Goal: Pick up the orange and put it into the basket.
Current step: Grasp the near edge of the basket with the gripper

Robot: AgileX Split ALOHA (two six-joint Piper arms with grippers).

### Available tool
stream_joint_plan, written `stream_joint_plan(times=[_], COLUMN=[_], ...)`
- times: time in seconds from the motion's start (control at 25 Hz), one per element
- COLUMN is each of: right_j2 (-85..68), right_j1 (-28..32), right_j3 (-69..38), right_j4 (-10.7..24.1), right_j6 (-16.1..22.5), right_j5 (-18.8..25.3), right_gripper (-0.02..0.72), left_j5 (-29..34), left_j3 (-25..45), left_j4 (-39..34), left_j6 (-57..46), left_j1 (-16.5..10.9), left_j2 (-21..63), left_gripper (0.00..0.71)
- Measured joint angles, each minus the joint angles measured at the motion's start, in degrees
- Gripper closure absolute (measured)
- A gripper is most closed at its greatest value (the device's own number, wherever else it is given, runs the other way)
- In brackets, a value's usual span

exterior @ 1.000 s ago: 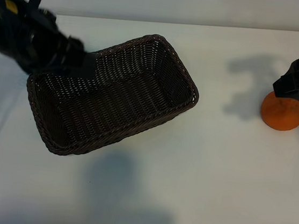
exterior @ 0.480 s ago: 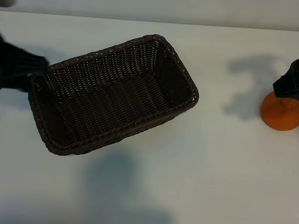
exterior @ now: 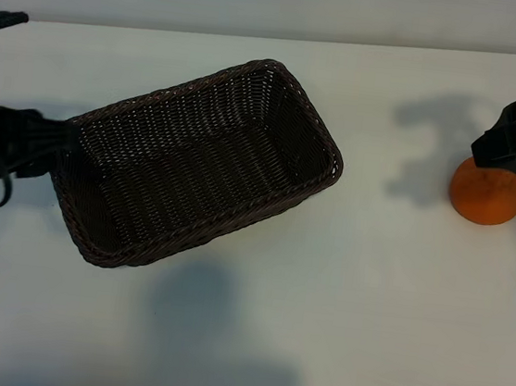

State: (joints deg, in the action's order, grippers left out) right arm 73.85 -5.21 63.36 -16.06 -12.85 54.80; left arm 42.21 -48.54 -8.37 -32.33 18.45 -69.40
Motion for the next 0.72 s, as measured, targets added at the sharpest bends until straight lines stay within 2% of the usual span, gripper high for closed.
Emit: stream_joint_plan(times=[0.16,0.44,0.72], right_j2=[0.0,0.0,0.0], right_j1=[0.0,0.0,0.0], right_j3=[0.0,0.0,0.0], right_j4=[0.0,0.1,0.1], right_j6=[0.0,0.0,0.0], right_j5=[-0.1,-0.1,-0.1], right_gripper=[0.11,0.11,0.11], left_j5=[-4.1,-7.9,-15.3], left_j3=[2.0,3.4,5.3], left_j4=[-0.1,0.1,0.1], left_j6=[-3.5,-6.8,-9.3], left_j1=[0.0,0.0,0.0], left_j2=[-3.4,-10.2,-14.8], left_gripper=[0.097,0.096,0.101])
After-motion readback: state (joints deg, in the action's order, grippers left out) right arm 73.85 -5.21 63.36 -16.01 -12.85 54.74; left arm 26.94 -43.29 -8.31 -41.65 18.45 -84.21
